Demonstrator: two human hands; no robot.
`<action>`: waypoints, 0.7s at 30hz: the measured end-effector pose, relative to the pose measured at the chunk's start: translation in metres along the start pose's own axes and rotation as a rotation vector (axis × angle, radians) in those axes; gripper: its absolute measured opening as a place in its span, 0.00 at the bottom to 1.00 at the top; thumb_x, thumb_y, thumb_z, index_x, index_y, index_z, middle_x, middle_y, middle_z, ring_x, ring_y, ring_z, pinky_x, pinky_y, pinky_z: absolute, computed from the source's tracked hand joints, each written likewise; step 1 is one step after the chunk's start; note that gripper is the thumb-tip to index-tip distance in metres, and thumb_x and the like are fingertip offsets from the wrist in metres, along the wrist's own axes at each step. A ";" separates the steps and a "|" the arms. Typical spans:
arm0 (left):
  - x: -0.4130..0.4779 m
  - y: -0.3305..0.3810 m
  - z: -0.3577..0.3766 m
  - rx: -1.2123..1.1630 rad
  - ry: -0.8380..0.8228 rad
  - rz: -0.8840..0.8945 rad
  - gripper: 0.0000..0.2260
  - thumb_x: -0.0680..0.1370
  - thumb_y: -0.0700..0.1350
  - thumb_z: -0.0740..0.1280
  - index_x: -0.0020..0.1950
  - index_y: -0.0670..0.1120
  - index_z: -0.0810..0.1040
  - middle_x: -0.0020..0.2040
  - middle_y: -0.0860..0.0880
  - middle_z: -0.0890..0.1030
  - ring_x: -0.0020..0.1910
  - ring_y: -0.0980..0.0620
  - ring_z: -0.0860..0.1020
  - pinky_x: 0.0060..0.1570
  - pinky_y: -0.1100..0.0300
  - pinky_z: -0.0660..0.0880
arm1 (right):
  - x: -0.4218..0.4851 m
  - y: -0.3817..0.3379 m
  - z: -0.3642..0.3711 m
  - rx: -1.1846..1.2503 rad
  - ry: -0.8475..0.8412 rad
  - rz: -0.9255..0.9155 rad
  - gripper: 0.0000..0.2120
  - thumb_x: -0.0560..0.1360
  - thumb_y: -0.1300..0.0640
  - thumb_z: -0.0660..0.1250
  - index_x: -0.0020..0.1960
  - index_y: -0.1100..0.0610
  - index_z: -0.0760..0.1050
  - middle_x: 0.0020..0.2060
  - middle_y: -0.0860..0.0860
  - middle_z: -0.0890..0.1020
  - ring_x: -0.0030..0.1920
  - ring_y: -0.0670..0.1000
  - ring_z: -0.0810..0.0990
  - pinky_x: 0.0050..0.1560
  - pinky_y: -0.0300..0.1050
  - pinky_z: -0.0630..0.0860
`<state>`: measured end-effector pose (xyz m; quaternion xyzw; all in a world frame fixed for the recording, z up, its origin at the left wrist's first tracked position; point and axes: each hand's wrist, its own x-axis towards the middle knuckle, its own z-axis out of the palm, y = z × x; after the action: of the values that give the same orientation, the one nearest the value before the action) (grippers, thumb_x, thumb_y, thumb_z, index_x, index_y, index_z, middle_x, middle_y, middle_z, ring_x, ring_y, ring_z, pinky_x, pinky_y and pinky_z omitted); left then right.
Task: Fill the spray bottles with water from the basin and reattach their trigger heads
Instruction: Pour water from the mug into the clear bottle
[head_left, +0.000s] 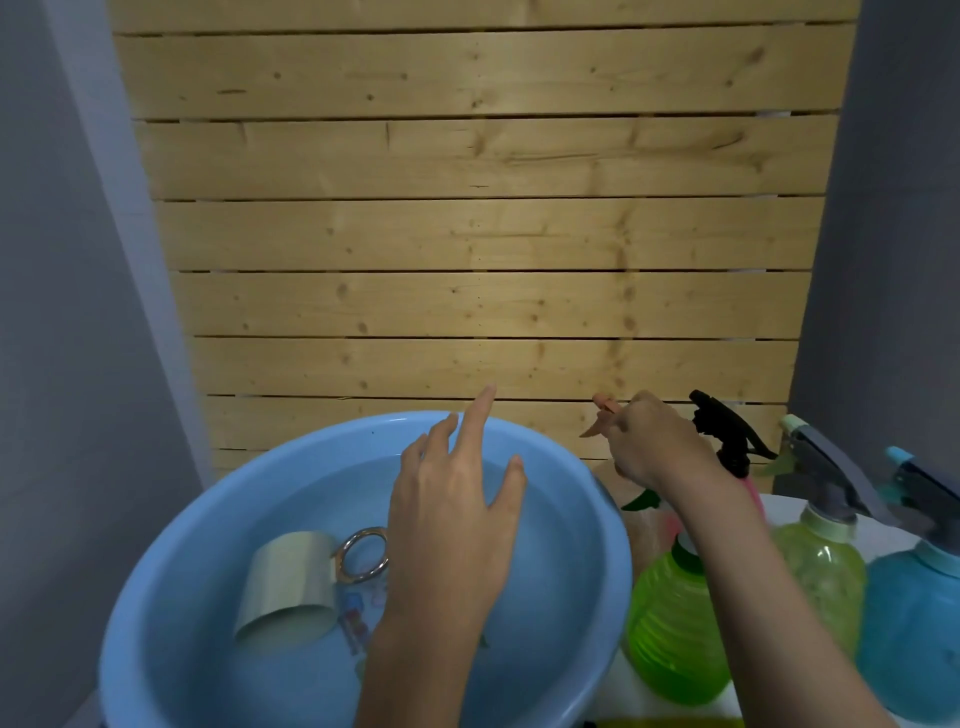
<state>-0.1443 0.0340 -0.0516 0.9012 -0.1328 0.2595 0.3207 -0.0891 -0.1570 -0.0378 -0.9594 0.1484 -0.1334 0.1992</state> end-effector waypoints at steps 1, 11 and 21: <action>0.000 0.000 0.000 0.001 0.000 0.001 0.26 0.80 0.56 0.57 0.75 0.64 0.50 0.73 0.55 0.65 0.71 0.54 0.60 0.67 0.57 0.63 | -0.001 0.000 -0.001 0.006 0.036 -0.028 0.17 0.80 0.56 0.53 0.64 0.53 0.75 0.61 0.53 0.72 0.57 0.60 0.75 0.56 0.56 0.74; 0.001 -0.002 0.002 -0.003 0.028 0.016 0.27 0.79 0.57 0.59 0.75 0.65 0.52 0.72 0.56 0.66 0.70 0.52 0.62 0.65 0.55 0.66 | -0.012 -0.018 -0.026 0.144 0.485 -0.366 0.20 0.76 0.70 0.60 0.63 0.54 0.76 0.58 0.49 0.72 0.49 0.57 0.78 0.45 0.50 0.74; 0.002 -0.003 -0.001 0.053 0.100 -0.012 0.36 0.71 0.66 0.65 0.75 0.66 0.51 0.74 0.56 0.62 0.74 0.49 0.58 0.69 0.52 0.65 | -0.025 -0.045 -0.040 0.625 0.487 -0.369 0.16 0.75 0.71 0.64 0.53 0.54 0.82 0.47 0.39 0.72 0.43 0.31 0.74 0.50 0.22 0.67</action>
<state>-0.1416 0.0366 -0.0511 0.8960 -0.1044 0.3057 0.3046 -0.1150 -0.1231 0.0119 -0.8041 -0.0305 -0.4276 0.4119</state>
